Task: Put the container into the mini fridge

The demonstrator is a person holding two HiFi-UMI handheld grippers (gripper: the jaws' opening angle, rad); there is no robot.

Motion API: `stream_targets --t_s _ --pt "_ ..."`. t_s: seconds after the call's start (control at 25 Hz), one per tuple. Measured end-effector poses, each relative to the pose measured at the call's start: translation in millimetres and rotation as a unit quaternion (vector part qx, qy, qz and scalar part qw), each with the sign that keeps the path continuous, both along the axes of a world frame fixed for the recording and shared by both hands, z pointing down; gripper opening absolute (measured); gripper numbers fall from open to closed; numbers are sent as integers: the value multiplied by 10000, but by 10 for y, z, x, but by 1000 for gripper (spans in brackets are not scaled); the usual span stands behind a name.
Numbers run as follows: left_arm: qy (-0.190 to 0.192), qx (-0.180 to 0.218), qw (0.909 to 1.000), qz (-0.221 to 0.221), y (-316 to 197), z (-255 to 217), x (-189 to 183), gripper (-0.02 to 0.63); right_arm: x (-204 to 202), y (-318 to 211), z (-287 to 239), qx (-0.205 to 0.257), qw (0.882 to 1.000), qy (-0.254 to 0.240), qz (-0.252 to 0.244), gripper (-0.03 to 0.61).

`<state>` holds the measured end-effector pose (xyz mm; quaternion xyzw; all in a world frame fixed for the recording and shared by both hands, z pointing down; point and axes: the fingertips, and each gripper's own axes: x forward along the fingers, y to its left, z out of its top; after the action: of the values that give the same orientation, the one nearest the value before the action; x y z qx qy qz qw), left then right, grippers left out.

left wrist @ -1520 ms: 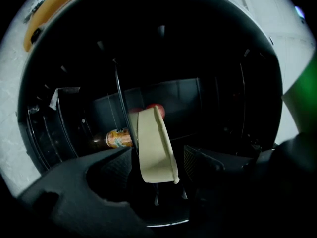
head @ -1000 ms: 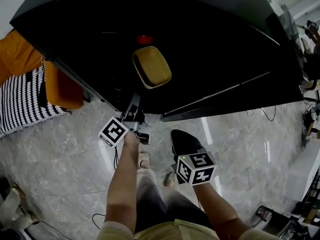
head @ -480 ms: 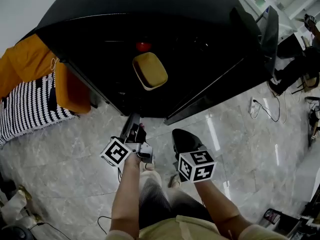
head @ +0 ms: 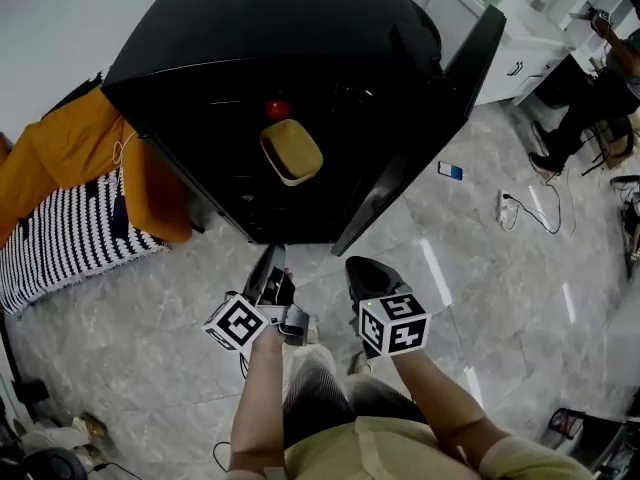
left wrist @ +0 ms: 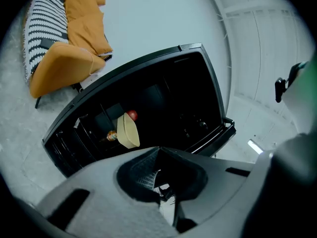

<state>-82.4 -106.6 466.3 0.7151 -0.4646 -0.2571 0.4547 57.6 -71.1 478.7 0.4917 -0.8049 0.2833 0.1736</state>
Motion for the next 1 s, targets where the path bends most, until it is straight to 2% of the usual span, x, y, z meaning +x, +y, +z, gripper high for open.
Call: stream_targets --t_s 0.2,0.36,0.6,0.8,1.0 --pt "-404 -41 9989 220 255 -129 54 21 3 118 -159 86 9999 -53 -39 29" --pt "-553 -95 9979 336 477 -237 92 21 1 201 -307 223 9996 -85 -171 29" --pt "-1054 47 9937 381 749 -454 168 21 46 311 -480 354 9988 -174 -277 29" --pt "-1088 84 9939 161 921 -555 105 21 80 361 -583 485 9981 -200 -309 29" --pt "-1435 99 9896 -23 1095 -631 45 21 119 420 -724 626 9970 -298 -358 29"
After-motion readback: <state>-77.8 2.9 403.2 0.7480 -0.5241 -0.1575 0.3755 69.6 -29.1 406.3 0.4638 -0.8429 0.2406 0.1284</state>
